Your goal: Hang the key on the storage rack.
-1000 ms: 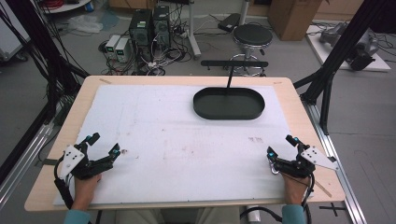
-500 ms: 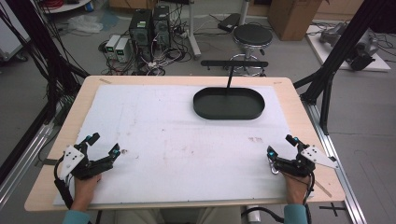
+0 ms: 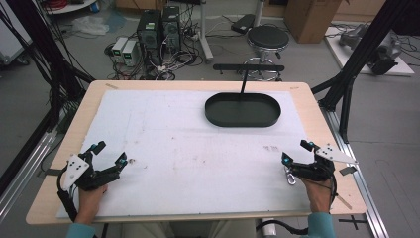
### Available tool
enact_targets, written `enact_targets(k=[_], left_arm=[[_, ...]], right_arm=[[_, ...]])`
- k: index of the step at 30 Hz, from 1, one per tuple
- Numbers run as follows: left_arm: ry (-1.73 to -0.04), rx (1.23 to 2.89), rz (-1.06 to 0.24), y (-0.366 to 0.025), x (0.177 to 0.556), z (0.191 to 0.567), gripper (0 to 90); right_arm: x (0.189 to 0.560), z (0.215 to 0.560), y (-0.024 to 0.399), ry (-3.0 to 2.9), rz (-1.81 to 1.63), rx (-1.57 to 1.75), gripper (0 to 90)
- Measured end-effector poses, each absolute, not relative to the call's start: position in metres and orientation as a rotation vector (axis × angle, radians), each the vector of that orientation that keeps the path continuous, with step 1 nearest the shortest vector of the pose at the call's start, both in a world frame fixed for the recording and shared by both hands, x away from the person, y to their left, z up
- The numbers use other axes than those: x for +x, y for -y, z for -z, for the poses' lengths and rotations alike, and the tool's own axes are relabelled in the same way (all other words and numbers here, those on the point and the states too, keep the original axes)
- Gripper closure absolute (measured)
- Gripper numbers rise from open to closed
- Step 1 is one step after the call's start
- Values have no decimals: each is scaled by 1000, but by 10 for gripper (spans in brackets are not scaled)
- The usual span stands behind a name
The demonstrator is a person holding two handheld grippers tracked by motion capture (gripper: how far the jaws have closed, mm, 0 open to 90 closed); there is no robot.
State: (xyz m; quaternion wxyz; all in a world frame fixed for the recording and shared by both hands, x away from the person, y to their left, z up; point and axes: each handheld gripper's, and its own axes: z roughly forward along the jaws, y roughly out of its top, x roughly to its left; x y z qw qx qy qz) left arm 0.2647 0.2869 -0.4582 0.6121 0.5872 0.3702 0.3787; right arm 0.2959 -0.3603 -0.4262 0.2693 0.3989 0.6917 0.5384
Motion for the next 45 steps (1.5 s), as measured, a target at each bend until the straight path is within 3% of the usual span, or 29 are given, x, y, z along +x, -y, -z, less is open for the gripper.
enact_targets(k=[19,36,38,45], left_arm=[[-855,1357,-873,-287,265,458,146],[-854,1356,-873,-287,265,458,146],[-855,1356,-872,-287,265,458,146],[-856,1355,-872,-287,265,458,146]], right_arm=[[306,387,344,-2243,-1089,1090,76],[315,397,325,-2456,-739,1114,78],[315,398,323,-2463,-708,1119,156],[316,404,324,-2463,-656,1190,172]])
